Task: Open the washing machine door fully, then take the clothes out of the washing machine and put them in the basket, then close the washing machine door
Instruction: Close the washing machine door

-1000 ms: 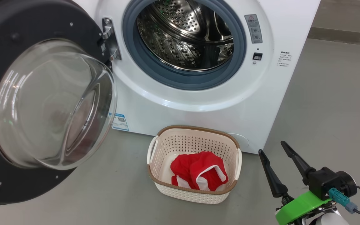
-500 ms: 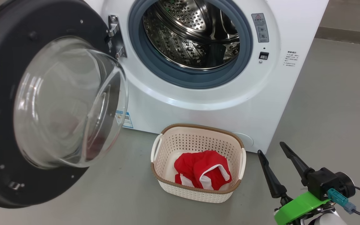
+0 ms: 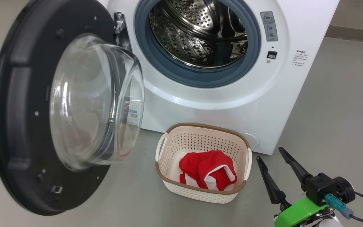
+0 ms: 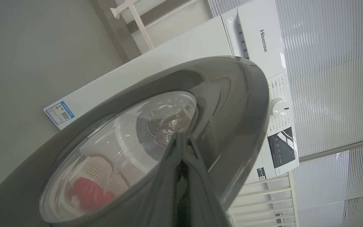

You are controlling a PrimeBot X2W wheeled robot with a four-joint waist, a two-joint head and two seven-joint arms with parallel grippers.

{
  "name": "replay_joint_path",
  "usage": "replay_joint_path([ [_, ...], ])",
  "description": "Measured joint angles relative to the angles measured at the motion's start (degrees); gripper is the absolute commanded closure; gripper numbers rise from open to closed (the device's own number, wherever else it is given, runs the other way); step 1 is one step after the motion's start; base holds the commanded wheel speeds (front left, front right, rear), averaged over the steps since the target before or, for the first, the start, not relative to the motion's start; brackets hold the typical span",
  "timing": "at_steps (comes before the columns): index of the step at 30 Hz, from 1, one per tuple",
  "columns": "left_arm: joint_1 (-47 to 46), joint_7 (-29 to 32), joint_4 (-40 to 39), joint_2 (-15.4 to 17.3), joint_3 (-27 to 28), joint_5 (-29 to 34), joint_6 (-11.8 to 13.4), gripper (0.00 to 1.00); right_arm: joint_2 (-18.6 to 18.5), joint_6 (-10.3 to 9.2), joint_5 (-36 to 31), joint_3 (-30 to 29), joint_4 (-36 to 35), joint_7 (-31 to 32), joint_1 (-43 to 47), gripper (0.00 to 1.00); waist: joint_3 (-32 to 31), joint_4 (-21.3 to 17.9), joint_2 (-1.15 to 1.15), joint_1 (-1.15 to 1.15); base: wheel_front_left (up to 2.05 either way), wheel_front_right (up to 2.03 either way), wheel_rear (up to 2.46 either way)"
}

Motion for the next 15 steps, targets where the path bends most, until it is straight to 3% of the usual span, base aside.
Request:
replay_joint_path([
  [7,4.84,2.65,-9.87,-3.74,-0.92,-1.14,2.81,1.0,0.2,0.0,0.0,0.0,0.29,0.0,0.0,0.0,-0.09,-0.34,0.0,0.0,0.0,0.0,0.0],
  [15,8.62,3.41,-15.35,-6.26,-1.94,-3.0,4.28,1.0,0.32,0.0,0.01,0.0,0.53,0.0,0.04,0.0,-0.29,-1.33,0.0,0.0,0.0,0.0,0.0],
])
